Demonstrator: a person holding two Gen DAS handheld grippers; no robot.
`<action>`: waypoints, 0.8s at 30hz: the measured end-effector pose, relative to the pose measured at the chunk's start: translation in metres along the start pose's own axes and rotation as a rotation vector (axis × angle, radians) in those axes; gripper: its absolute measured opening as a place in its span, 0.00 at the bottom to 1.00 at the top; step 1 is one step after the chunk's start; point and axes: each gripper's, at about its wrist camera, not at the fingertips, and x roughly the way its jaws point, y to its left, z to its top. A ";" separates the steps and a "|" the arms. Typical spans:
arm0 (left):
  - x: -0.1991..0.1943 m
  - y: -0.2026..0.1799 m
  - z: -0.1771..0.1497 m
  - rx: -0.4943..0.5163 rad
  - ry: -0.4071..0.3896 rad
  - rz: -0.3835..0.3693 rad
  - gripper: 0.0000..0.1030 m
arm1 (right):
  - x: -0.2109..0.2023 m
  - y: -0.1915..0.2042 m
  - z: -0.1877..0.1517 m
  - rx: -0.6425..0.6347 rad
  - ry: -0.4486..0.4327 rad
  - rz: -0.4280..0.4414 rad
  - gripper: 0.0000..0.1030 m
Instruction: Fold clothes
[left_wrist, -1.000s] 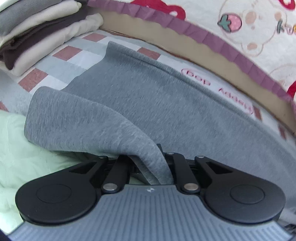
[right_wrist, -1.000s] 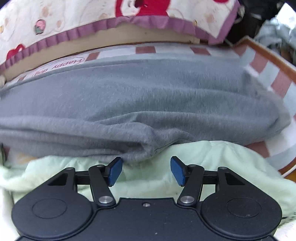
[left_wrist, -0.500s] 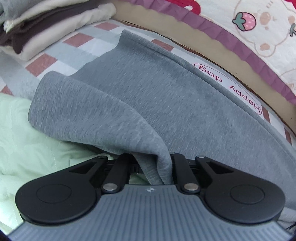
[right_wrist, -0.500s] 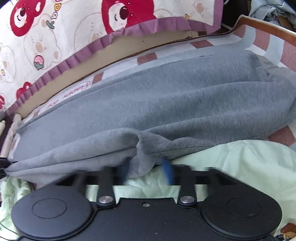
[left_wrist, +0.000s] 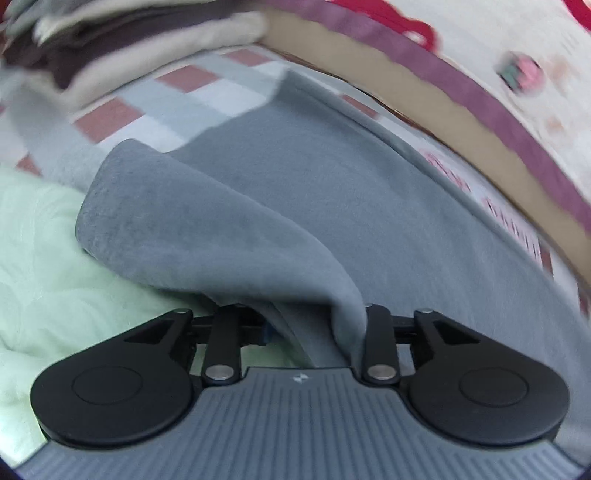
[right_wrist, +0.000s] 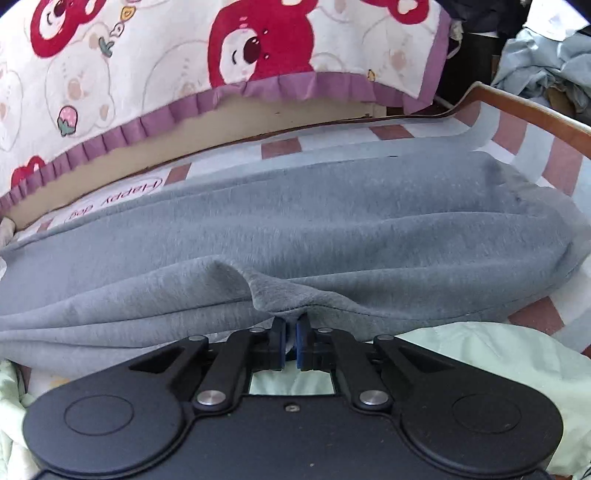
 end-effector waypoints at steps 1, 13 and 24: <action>0.005 0.006 0.004 -0.041 0.005 -0.012 0.32 | 0.000 0.000 0.000 0.000 -0.003 -0.001 0.04; -0.043 -0.038 0.022 0.146 -0.171 0.032 0.09 | -0.009 0.009 0.028 -0.049 -0.157 0.002 0.02; 0.072 -0.128 0.095 0.453 -0.046 0.085 0.14 | 0.104 0.002 0.120 -0.078 -0.115 -0.004 0.02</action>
